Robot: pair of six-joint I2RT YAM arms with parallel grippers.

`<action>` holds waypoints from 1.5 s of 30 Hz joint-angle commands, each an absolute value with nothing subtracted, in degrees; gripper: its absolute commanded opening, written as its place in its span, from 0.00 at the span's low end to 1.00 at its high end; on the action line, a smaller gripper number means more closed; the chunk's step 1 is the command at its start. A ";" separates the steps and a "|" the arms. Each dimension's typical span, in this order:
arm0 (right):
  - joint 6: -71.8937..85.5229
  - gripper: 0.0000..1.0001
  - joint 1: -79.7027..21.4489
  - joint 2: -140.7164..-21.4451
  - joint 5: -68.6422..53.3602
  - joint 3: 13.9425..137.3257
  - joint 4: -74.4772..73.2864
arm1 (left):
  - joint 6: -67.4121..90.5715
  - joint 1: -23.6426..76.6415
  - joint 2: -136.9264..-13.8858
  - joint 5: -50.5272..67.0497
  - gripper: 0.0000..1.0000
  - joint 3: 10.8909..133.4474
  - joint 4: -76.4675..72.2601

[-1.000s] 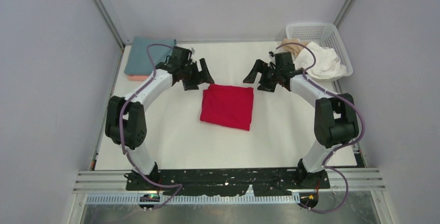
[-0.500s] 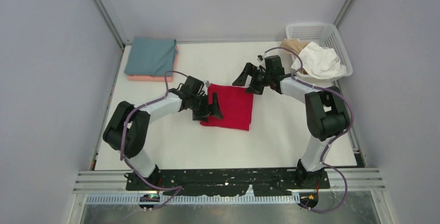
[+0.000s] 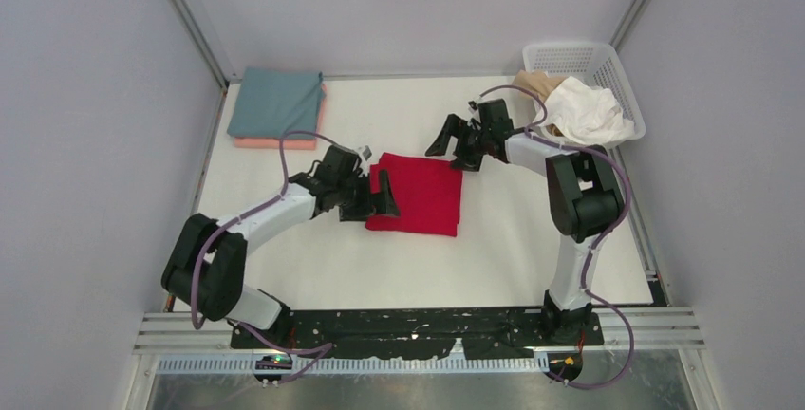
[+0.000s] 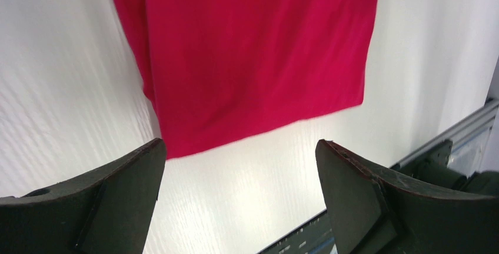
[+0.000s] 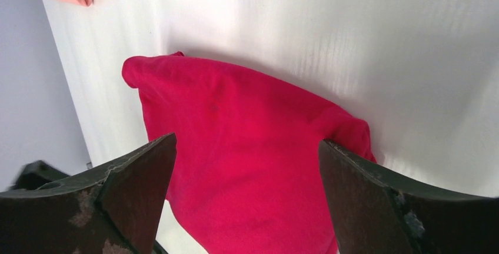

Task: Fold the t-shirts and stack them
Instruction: Fold the long partially folded tshirt into a neat square, then put the neatly folded tshirt into the corner of the board with the left arm

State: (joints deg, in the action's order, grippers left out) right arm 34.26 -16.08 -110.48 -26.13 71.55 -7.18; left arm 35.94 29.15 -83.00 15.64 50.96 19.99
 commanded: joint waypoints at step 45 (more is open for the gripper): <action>24.34 0.95 -14.20 -64.49 -11.35 45.39 -6.60 | 9.13 20.90 -106.69 -18.91 0.00 93.55 38.38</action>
